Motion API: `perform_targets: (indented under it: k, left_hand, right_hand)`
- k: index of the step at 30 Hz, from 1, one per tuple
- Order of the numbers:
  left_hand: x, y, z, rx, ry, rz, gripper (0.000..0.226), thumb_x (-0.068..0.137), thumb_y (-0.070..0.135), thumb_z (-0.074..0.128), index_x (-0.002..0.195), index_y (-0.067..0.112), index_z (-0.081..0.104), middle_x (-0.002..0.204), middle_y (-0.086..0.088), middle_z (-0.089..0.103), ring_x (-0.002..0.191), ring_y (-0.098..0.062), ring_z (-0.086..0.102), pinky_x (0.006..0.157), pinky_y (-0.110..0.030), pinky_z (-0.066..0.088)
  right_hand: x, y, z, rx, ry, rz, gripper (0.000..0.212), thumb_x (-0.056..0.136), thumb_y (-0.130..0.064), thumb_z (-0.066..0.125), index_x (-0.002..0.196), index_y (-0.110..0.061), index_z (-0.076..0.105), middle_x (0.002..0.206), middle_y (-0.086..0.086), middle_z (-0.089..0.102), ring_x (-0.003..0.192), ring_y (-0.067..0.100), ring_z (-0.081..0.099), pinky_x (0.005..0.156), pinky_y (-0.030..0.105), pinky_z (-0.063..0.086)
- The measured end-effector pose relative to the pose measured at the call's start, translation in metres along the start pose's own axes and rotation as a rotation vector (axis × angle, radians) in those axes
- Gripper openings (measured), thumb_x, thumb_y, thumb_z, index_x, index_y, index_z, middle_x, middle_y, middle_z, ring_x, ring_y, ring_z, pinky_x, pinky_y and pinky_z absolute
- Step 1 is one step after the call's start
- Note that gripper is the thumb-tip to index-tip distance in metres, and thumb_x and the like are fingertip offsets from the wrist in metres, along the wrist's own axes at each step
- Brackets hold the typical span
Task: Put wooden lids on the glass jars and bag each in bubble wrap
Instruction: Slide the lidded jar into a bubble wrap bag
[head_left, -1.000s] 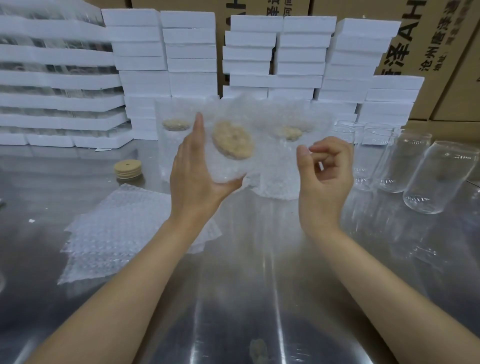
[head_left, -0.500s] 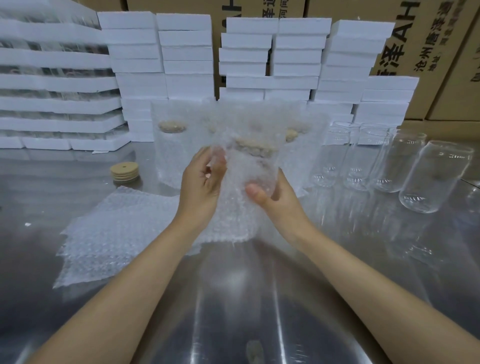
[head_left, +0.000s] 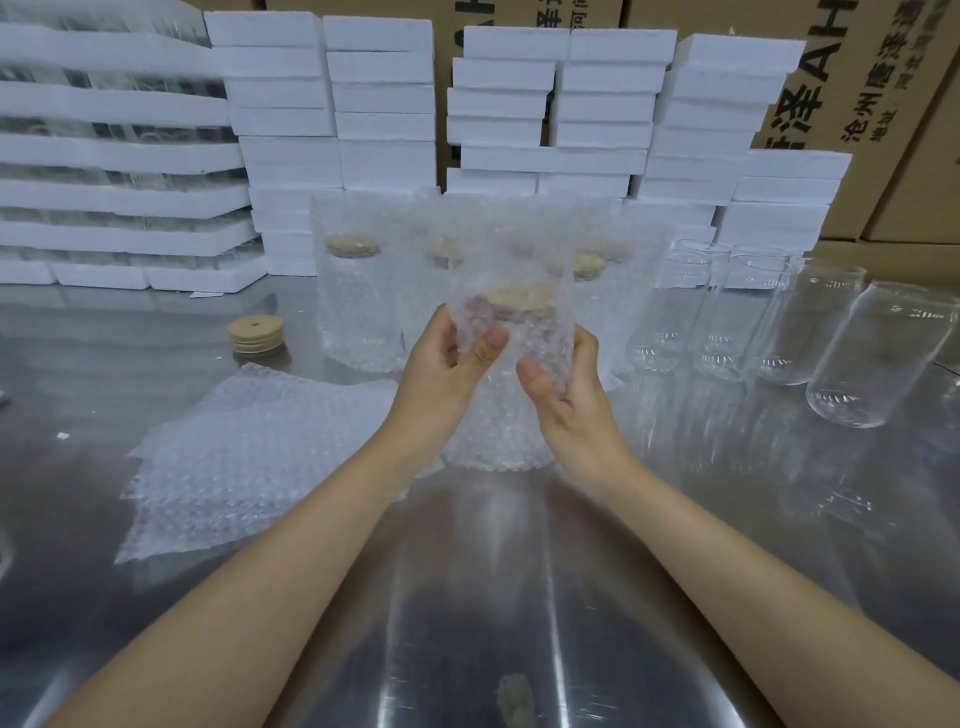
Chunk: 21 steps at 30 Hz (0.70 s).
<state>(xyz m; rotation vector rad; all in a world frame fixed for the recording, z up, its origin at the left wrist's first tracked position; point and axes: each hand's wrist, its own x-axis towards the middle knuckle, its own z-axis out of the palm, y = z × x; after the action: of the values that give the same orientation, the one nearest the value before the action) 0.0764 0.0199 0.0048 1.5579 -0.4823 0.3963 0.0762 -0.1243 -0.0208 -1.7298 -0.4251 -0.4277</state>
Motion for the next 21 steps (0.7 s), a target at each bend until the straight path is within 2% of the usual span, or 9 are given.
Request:
perform_targets:
  k: [2,4,6,9,12,14,15,18,21]
  left_hand:
    - [0.001,0.002,-0.004,-0.007,0.0,-0.004,0.08,0.058,0.073,0.064,0.115,0.019,0.051,0.111,0.006,0.062,0.101,0.0,0.06,0.09,-0.019,0.047]
    - [0.004,0.002,-0.009,0.019,-0.054,-0.031,0.113,0.044,0.083,0.067,0.13,0.015,0.043,0.126,0.004,0.055,0.113,0.0,0.054,0.096,-0.02,0.044]
    - [0.006,0.0,-0.014,0.104,-0.152,-0.063,0.13,0.04,0.081,0.072,0.146,0.022,0.026,0.142,0.007,0.043,0.128,-0.002,0.045,0.103,-0.024,0.041]
    - [0.002,-0.005,-0.016,0.225,-0.206,-0.098,0.122,0.049,0.068,0.081,0.148,0.036,0.016,0.147,0.011,0.035,0.132,-0.003,0.04,0.109,-0.035,0.039]
    - [0.002,-0.01,-0.015,0.224,-0.163,-0.056,0.097,0.059,0.058,0.082,0.14,0.036,0.033,0.135,0.016,0.05,0.123,-0.002,0.05,0.105,-0.038,0.044]
    - [0.003,-0.01,-0.017,0.209,-0.203,-0.074,0.091,0.059,0.057,0.083,0.135,0.04,0.037,0.131,0.02,0.052,0.122,-0.002,0.052,0.102,-0.034,0.046]
    - [0.003,-0.011,-0.018,0.221,-0.25,-0.09,0.092,0.057,0.058,0.084,0.134,0.047,0.035,0.13,0.026,0.05,0.122,0.002,0.05,0.1,-0.027,0.045]
    - [-0.002,-0.015,-0.013,0.266,-0.327,-0.108,0.105,0.054,0.057,0.087,0.136,0.048,0.023,0.123,0.044,0.041,0.118,0.018,0.043,0.09,-0.008,0.041]
    - [-0.003,-0.022,-0.009,0.293,-0.256,-0.137,0.11,0.054,0.058,0.086,0.14,0.04,0.02,0.131,0.032,0.044,0.119,0.013,0.046,0.095,-0.011,0.04]
  right_hand:
    - [-0.001,0.001,-0.002,-0.001,-0.04,-0.003,0.07,0.089,-0.054,0.048,0.141,-0.013,0.025,0.128,-0.014,0.05,0.114,-0.016,0.049,0.09,0.004,0.039]
    - [-0.001,0.001,-0.005,0.014,-0.056,-0.002,0.056,0.094,-0.052,0.042,0.136,-0.017,0.028,0.129,-0.011,0.051,0.115,-0.017,0.048,0.091,0.003,0.037]
    - [0.0,0.002,-0.007,0.053,-0.024,-0.012,0.057,0.094,-0.052,0.04,0.135,-0.016,0.028,0.132,-0.004,0.052,0.119,-0.011,0.049,0.092,0.004,0.037]
    - [0.005,-0.003,-0.006,0.148,0.057,-0.013,0.058,0.088,-0.052,0.046,0.133,-0.017,0.035,0.133,-0.004,0.053,0.121,-0.002,0.052,0.098,0.012,0.041]
    - [0.011,-0.007,-0.006,0.22,0.142,0.025,0.044,0.08,-0.056,0.06,0.111,-0.025,0.052,0.11,-0.01,0.064,0.104,0.001,0.061,0.095,0.024,0.046]
    - [0.014,-0.007,-0.009,0.23,0.177,0.06,0.05,0.069,-0.065,0.062,0.098,-0.025,0.055,0.092,-0.013,0.065,0.091,0.005,0.064,0.09,0.031,0.05]
    - [0.015,-0.006,-0.01,0.222,0.175,0.075,0.054,0.067,-0.068,0.062,0.096,-0.024,0.055,0.088,-0.013,0.065,0.089,0.005,0.064,0.089,0.033,0.051]
    - [0.017,-0.003,-0.011,0.212,0.131,0.112,0.068,0.067,-0.072,0.06,0.105,-0.016,0.059,0.096,-0.007,0.068,0.096,0.01,0.066,0.094,0.036,0.052]
    - [0.019,-0.004,-0.011,0.382,0.098,0.167,0.072,0.082,-0.071,0.051,0.118,-0.009,0.06,0.115,0.01,0.068,0.11,0.02,0.066,0.093,0.035,0.054]
